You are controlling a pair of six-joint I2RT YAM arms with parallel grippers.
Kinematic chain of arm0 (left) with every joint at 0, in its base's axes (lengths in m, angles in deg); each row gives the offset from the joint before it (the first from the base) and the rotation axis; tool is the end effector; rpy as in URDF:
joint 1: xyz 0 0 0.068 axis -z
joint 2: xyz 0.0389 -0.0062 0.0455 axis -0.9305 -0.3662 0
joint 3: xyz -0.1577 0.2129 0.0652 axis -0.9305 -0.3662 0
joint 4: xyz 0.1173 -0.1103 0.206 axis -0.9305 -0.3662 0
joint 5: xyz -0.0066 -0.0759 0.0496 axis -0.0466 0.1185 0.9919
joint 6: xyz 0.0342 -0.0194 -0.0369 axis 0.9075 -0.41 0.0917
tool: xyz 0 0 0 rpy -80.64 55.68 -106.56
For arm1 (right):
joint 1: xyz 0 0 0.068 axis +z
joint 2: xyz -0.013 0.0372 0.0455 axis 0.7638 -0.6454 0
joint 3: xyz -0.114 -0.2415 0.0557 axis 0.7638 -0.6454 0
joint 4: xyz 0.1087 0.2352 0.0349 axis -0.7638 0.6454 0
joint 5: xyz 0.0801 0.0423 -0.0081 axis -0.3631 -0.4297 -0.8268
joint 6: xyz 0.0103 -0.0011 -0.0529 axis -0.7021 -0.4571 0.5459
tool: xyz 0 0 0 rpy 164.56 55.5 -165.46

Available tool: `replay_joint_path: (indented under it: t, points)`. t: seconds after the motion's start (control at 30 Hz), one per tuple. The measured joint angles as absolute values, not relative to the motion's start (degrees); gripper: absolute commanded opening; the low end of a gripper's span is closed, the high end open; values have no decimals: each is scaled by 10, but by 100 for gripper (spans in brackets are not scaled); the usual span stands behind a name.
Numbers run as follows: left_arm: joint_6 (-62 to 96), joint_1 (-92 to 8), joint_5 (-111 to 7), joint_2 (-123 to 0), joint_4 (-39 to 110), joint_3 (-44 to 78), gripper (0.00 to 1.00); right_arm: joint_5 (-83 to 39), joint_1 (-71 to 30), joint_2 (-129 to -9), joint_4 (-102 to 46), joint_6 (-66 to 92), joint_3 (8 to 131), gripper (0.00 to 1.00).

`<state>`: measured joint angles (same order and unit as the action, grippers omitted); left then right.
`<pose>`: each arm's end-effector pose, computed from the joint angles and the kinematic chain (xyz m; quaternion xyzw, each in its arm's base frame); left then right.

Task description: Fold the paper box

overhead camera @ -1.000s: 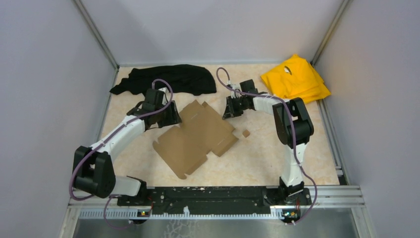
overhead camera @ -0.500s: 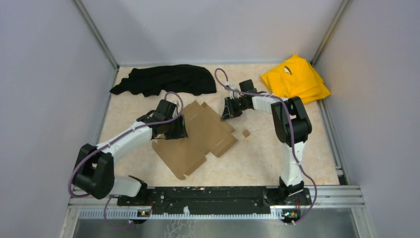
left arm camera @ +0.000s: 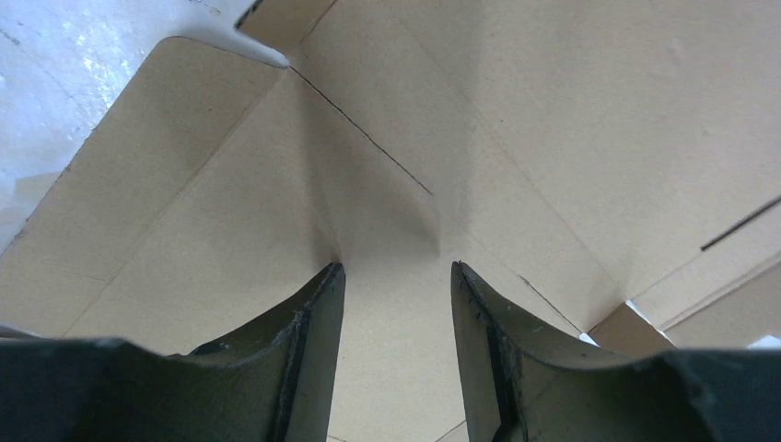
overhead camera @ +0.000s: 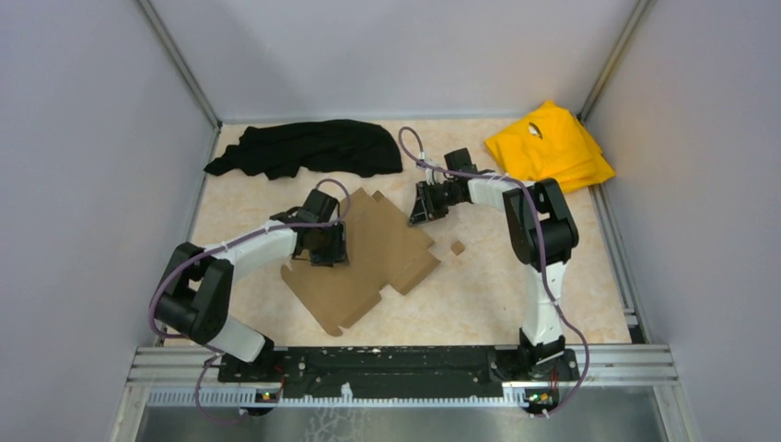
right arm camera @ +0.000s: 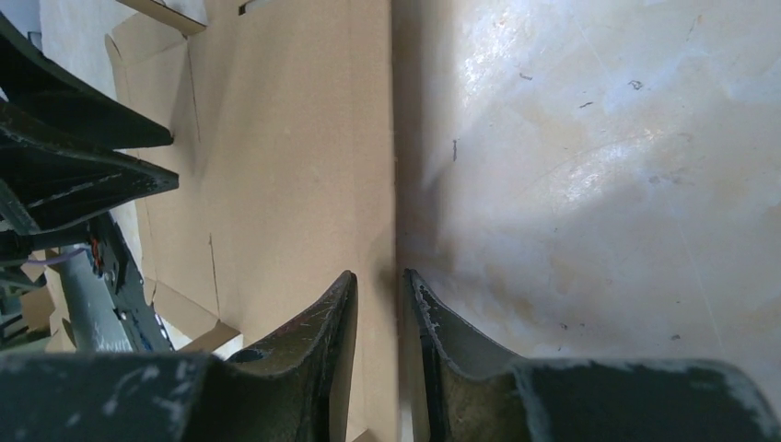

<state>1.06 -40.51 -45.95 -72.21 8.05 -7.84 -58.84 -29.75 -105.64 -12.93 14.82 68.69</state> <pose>0.2456 -0.1321 0.1702 0.0055 0.9755 -0.1175 0.1858 0.3823 0.1663 0.1404 -0.2209 0.8675 0.4131 0.1676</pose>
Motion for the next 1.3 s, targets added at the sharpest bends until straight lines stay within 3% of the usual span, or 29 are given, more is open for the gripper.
replay_joint_path:
  t: [0.27,0.77,1.3]
  points:
    - [11,-396,-454,-746,87,-67,49,-600,-297,-1056,-129,152,687,25]
    - [15,-390,-451,-760,96,-52,51,-557,-296,-1050,-128,160,681,7]
    - [15,-390,-456,-802,136,-13,51,-256,-231,-901,-21,231,677,2]
